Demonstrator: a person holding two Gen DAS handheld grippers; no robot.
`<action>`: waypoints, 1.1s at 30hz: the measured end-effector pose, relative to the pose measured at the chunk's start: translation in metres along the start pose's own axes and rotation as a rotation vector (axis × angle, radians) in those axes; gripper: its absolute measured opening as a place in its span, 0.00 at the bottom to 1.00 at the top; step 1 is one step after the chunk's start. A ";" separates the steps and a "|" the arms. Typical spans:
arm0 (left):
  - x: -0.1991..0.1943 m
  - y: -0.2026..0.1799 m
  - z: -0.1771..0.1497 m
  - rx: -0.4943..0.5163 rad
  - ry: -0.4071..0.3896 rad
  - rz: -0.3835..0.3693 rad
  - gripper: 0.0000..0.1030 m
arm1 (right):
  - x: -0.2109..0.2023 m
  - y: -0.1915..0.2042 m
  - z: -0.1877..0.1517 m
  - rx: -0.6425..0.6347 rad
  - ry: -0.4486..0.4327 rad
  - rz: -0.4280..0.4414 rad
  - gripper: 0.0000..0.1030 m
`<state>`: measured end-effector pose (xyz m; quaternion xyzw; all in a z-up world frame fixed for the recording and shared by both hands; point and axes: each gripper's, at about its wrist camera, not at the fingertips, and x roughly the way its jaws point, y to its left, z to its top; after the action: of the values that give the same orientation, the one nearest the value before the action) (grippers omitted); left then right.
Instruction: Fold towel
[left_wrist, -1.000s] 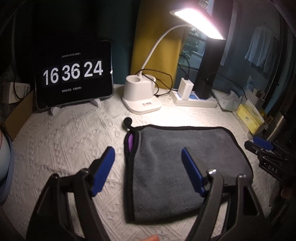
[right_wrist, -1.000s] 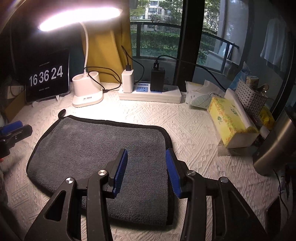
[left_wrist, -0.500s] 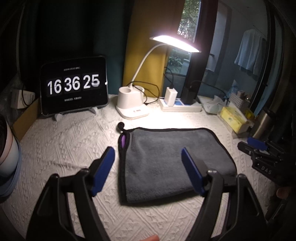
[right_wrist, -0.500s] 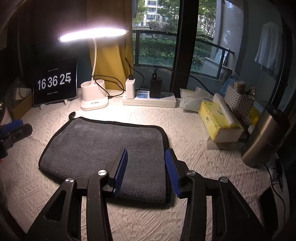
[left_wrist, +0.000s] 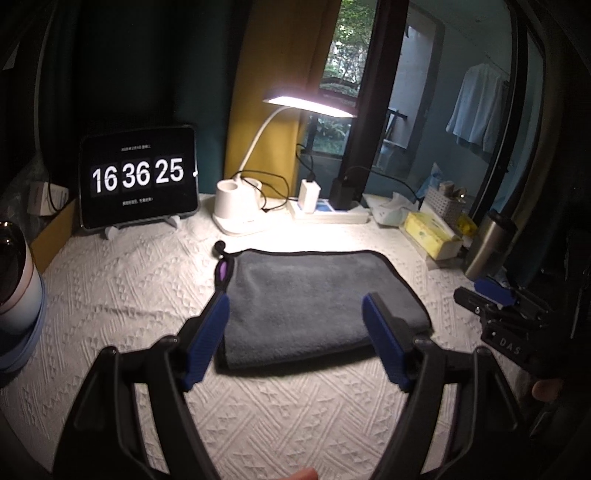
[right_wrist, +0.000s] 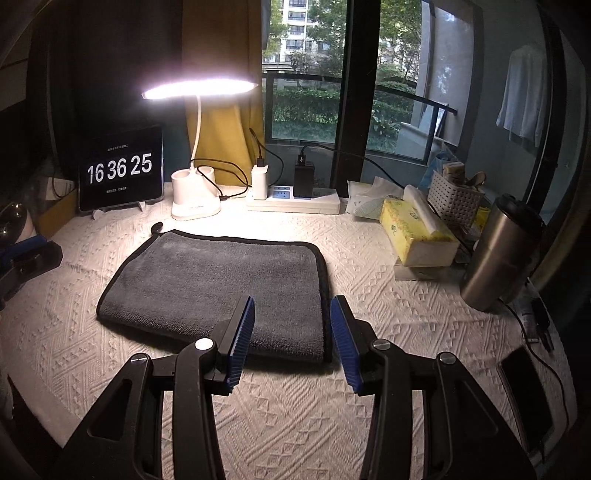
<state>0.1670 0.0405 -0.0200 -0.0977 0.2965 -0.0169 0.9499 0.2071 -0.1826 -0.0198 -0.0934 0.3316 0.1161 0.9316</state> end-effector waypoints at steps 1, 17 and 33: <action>-0.002 -0.001 -0.001 -0.002 0.003 -0.001 0.73 | -0.003 0.000 -0.002 0.001 -0.003 -0.002 0.44; -0.044 -0.013 -0.017 0.014 -0.024 -0.026 0.73 | -0.054 0.005 -0.017 0.004 -0.061 -0.016 0.44; -0.095 -0.027 -0.039 0.047 -0.119 -0.014 0.73 | -0.108 0.012 -0.036 0.005 -0.129 -0.013 0.44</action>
<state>0.0673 0.0161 0.0075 -0.0785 0.2385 -0.0246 0.9677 0.1009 -0.1971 0.0207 -0.0857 0.2708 0.1152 0.9519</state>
